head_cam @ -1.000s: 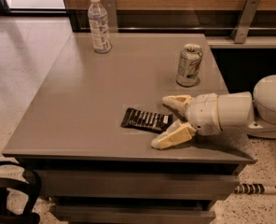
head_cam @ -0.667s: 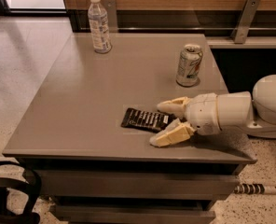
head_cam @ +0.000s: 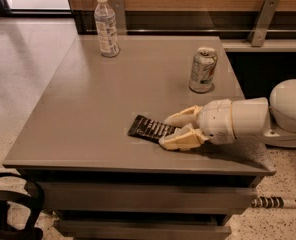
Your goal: Move rxbar chocolate near blue plastic bottle
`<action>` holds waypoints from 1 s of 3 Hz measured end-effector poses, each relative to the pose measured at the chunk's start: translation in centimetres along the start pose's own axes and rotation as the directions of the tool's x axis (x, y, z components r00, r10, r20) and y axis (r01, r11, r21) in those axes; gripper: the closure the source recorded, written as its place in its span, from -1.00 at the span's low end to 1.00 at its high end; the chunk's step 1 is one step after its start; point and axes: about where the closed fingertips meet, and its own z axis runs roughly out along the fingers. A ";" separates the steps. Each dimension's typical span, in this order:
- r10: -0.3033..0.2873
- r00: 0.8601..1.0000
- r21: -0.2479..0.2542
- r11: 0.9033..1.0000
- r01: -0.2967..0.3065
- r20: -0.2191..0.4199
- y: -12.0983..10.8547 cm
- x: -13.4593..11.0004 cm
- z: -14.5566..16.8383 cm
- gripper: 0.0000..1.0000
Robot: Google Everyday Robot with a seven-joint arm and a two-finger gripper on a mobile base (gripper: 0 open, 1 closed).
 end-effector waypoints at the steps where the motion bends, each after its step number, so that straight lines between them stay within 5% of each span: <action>1: -0.001 1.000 -0.001 1.000 0.001 0.000 0.0 -0.1 0.0 1.00; 3: -0.008 0.999 0.015 1.000 0.008 -0.042 -0.1 -1.2 -1.5 1.00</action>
Offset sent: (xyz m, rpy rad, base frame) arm -0.0002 0.0008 0.0002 -0.0002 -0.0003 0.0014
